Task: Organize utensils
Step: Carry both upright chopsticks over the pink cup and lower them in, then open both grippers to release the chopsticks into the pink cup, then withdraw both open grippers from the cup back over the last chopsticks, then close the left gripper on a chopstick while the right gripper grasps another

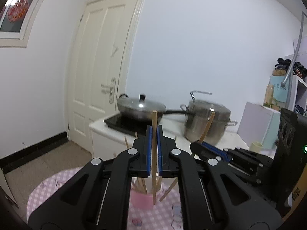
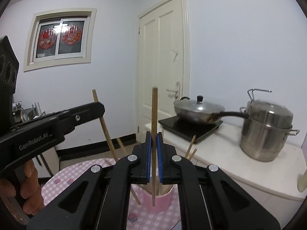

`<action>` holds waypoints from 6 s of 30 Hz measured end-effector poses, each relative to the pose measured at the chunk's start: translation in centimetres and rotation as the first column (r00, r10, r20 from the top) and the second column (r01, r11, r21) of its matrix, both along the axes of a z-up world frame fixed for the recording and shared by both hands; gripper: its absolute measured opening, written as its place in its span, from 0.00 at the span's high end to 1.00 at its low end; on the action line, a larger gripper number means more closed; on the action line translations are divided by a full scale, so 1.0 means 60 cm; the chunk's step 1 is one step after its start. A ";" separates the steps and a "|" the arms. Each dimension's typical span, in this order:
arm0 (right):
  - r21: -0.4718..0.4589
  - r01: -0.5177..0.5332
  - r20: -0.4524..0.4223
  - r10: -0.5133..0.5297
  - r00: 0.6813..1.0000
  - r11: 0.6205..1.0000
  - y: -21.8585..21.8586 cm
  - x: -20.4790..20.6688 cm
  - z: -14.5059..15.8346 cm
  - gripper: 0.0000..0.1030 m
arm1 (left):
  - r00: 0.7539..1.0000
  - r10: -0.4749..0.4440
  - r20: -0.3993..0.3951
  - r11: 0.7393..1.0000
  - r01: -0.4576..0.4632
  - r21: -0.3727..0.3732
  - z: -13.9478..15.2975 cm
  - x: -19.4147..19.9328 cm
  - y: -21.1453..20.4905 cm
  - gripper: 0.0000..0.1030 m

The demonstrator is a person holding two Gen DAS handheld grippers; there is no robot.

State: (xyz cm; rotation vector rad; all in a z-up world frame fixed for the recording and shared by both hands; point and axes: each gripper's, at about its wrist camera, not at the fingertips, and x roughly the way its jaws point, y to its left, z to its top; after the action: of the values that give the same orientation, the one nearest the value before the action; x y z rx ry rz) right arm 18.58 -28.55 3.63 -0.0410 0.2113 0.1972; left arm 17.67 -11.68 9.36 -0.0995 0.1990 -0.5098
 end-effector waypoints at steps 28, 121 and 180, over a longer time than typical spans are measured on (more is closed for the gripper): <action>0.048 0.043 -0.071 -0.039 0.997 0.998 -0.028 0.077 -0.117 0.96 | 1.000 0.011 -0.004 0.998 -0.011 0.056 -0.142 0.078 -0.049 0.95; 0.010 -0.061 -0.158 0.062 0.986 0.998 0.098 -0.081 -0.199 0.50 | 0.932 0.345 -0.106 0.926 -0.320 0.200 -0.242 -0.101 0.190 0.20; -0.055 -0.131 -0.609 0.071 0.790 0.990 0.149 0.190 -0.372 0.95 | 0.730 0.258 -0.633 0.954 -0.088 0.287 -0.415 0.212 0.151 0.19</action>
State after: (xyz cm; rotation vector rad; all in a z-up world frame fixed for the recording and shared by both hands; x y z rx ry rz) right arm 29.99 -19.63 -18.66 -0.0831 0.8695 0.3056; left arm 30.39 -2.62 -15.53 -0.0610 0.9533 -0.2347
